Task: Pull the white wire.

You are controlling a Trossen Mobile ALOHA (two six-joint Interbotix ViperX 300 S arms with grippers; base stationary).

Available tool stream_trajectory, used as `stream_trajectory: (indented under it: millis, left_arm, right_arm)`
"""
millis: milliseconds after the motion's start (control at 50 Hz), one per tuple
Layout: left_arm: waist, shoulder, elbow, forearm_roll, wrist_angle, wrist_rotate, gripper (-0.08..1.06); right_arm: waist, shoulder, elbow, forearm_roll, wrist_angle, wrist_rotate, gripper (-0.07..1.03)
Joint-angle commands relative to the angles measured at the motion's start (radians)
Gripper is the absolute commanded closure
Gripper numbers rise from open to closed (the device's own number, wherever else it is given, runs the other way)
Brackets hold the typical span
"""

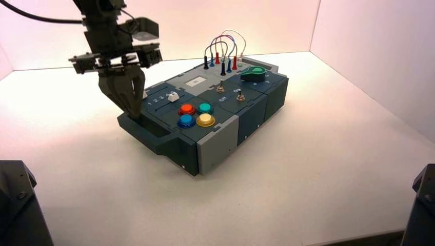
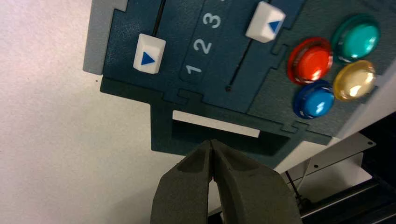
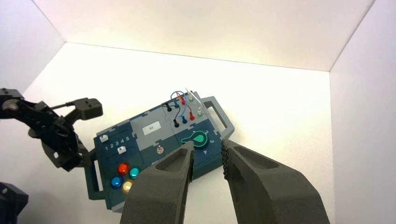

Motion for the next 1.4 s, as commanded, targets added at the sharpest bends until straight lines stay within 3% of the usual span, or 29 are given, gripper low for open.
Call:
stream_trajectory:
  millis: [20, 180, 440, 560, 940, 1200, 1400]
  left_arm:
    - [0.015, 0.023, -0.025, 0.003, -0.009, 0.011, 1.00]
    - [0.038, 0.061, -0.026, 0.009, -0.023, 0.011, 1.00]
    - [0.135, 0.075, -0.038, 0.020, -0.031, 0.015, 1.00]
    - [0.187, 0.078, -0.055, 0.043, -0.023, 0.015, 1.00]
    - [0.259, 0.112, -0.084, 0.118, -0.015, 0.009, 1.00]
    - [0.304, 0.152, -0.153, 0.120, -0.011, 0.006, 1.00]
    - [0.305, 0.192, -0.210, 0.121, -0.009, 0.005, 1.00]
  right_arm:
    - [0.002, 0.003, -0.035, 0.005, -0.009, -0.005, 0.62]
    - [0.002, 0.003, -0.031, 0.006, -0.009, -0.005, 0.62]
    - [0.002, 0.003, -0.026, 0.006, -0.002, -0.006, 0.62]
    - [0.002, 0.003, -0.028, 0.006, -0.002, -0.008, 0.62]
    - [0.002, 0.012, -0.035, 0.005, 0.000, -0.008, 0.62]
    - [0.005, 0.066, -0.035, 0.008, 0.020, -0.008, 0.62]
    - [0.063, 0.163, -0.038, 0.006, 0.006, -0.008, 0.69]
